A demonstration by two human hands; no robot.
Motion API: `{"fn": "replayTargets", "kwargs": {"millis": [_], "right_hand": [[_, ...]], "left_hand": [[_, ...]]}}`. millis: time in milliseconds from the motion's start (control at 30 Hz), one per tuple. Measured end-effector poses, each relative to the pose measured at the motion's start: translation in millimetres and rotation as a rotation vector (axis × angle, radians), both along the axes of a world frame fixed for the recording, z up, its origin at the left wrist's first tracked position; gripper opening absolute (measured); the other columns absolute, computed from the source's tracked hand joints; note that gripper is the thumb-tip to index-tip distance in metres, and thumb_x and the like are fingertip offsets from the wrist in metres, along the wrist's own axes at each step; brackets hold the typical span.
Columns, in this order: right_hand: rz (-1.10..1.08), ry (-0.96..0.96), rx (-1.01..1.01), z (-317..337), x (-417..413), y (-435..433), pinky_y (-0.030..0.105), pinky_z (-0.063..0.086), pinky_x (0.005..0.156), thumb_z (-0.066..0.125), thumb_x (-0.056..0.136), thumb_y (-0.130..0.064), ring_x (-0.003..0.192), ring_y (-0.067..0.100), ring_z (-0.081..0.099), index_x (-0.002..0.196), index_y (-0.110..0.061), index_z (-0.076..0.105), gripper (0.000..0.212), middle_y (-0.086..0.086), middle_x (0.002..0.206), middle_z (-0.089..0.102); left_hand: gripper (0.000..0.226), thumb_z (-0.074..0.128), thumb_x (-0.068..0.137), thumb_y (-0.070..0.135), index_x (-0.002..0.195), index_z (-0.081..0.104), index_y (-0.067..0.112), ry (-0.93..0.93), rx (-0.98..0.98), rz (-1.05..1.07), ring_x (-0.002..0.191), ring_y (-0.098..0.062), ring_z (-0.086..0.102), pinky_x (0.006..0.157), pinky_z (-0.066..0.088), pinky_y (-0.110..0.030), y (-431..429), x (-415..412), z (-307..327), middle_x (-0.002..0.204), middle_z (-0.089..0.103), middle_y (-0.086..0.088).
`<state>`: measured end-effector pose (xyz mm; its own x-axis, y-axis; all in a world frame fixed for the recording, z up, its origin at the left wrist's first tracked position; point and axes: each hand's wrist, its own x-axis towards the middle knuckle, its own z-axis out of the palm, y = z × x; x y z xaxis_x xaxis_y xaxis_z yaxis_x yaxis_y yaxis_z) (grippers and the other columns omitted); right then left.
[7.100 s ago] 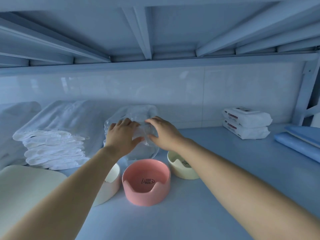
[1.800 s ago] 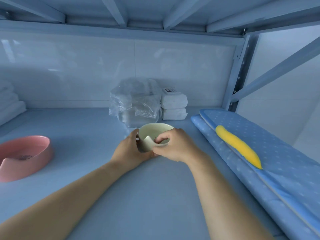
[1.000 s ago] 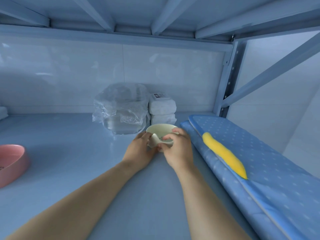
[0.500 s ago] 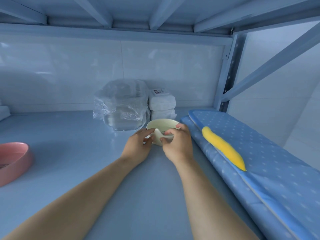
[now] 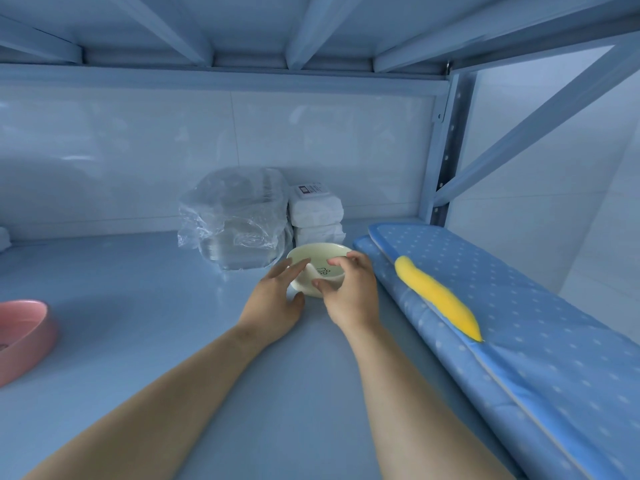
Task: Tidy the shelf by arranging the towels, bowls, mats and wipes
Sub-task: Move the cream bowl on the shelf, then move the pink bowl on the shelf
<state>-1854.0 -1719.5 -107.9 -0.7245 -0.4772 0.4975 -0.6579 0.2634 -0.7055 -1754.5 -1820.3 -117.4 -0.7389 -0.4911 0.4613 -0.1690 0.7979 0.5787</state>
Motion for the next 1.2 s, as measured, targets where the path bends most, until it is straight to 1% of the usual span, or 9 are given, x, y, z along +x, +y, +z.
{"fn": "replayTargets", "kwargs": {"millis": [233, 400, 533, 600, 667, 833, 967, 1067, 1200], "right_hand": [[-0.006, 0.008, 0.014, 1, 2, 1, 0.015, 0.028, 0.097, 0.073, 0.077, -0.023, 0.129, 0.013, 0.037, 0.117, -0.012, 0.059, 0.043, 0.003, 0.138, 0.039], [-0.005, 0.171, -0.068, 14, 18, 1, 0.008, 0.027, 0.084, 0.069, 0.079, -0.018, 0.119, 0.015, 0.046, 0.104, -0.012, 0.066, 0.026, 0.001, 0.130, 0.049], [0.130, 0.235, -0.084, 20, 40, -9, 0.008, 0.032, 0.082, 0.072, 0.077, -0.014, 0.100, 0.016, 0.057, 0.098, -0.010, 0.068, 0.021, 0.002, 0.108, 0.062], [0.180, 0.240, -0.082, 21, 53, -16, 0.013, 0.038, 0.081, 0.072, 0.078, -0.016, 0.094, 0.013, 0.058, 0.098, -0.012, 0.068, 0.021, -0.001, 0.102, 0.063], [0.235, 0.240, -0.088, 23, 69, -25, 0.021, 0.045, 0.082, 0.071, 0.079, -0.017, 0.094, 0.009, 0.057, 0.099, -0.014, 0.068, 0.020, -0.003, 0.101, 0.063], [0.449, 0.268, 0.091, 31, 132, -60, 0.025, 0.046, 0.089, 0.067, 0.083, -0.020, 0.101, 0.008, 0.055, 0.106, -0.017, 0.066, 0.023, -0.005, 0.108, 0.061], [0.611, 0.242, 0.082, 37, 199, -94, 0.019, 0.044, 0.090, 0.067, 0.083, -0.019, 0.102, 0.006, 0.055, 0.108, -0.018, 0.066, 0.025, -0.007, 0.108, 0.061], [0.718, 0.225, 0.085, 37, 247, -118, 0.015, 0.042, 0.089, 0.066, 0.082, -0.018, 0.102, 0.003, 0.054, 0.109, -0.018, 0.065, 0.027, -0.007, 0.110, 0.061], [0.791, 0.222, 0.129, 34, 284, -141, 0.014, 0.043, 0.082, 0.068, 0.080, -0.019, 0.094, 0.002, 0.054, 0.104, -0.024, 0.066, 0.025, -0.013, 0.102, 0.059]], "left_hand": [[0.058, 0.055, 0.083, 0.004, 0.137, 0.042, 0.021, 0.025, -0.014, -0.035, 0.124, -0.017, 0.045, 0.098, 0.044, -0.034, 3, 2, 2, 0.138, 0.043, -0.002], [0.057, 0.056, 0.085, 0.010, 0.138, 0.037, 0.019, -0.006, -0.011, -0.005, 0.122, -0.017, 0.045, 0.094, 0.046, -0.035, 2, 15, 11, 0.139, 0.041, 0.000], [0.050, 0.054, 0.087, 0.018, 0.134, 0.041, 0.026, -0.079, -0.190, 0.058, 0.110, -0.017, 0.053, 0.082, 0.050, -0.035, -11, 60, 28, 0.133, 0.045, 0.009], [0.047, 0.052, 0.088, 0.021, 0.133, 0.042, 0.030, -0.121, -0.295, 0.115, 0.107, -0.015, 0.052, 0.073, 0.048, -0.030, -21, 93, 35, 0.131, 0.046, 0.013], [0.044, 0.051, 0.088, 0.023, 0.130, 0.043, 0.033, -0.150, -0.343, 0.162, 0.108, -0.012, 0.050, 0.072, 0.047, -0.028, -33, 128, 42, 0.130, 0.046, 0.016], [0.038, 0.052, 0.088, 0.026, 0.125, 0.049, 0.034, -0.209, -0.389, 0.247, 0.114, -0.011, 0.049, 0.079, 0.049, -0.031, -66, 213, 54, 0.127, 0.050, 0.016], [0.037, 0.053, 0.085, 0.027, 0.121, 0.051, 0.036, -0.206, -0.385, 0.335, 0.107, -0.010, 0.052, 0.070, 0.045, -0.028, -89, 269, 61, 0.123, 0.052, 0.018], [0.033, 0.054, 0.085, 0.028, 0.117, 0.055, 0.034, -0.197, -0.372, 0.366, 0.107, -0.013, 0.054, 0.073, 0.046, -0.030, -105, 305, 61, 0.120, 0.056, 0.015], [0.029, 0.048, 0.084, 0.035, 0.110, 0.060, 0.031, -0.202, -0.342, 0.322, 0.086, -0.015, 0.057, 0.057, 0.035, -0.022, -119, 342, 54, 0.102, 0.059, 0.011]]}}
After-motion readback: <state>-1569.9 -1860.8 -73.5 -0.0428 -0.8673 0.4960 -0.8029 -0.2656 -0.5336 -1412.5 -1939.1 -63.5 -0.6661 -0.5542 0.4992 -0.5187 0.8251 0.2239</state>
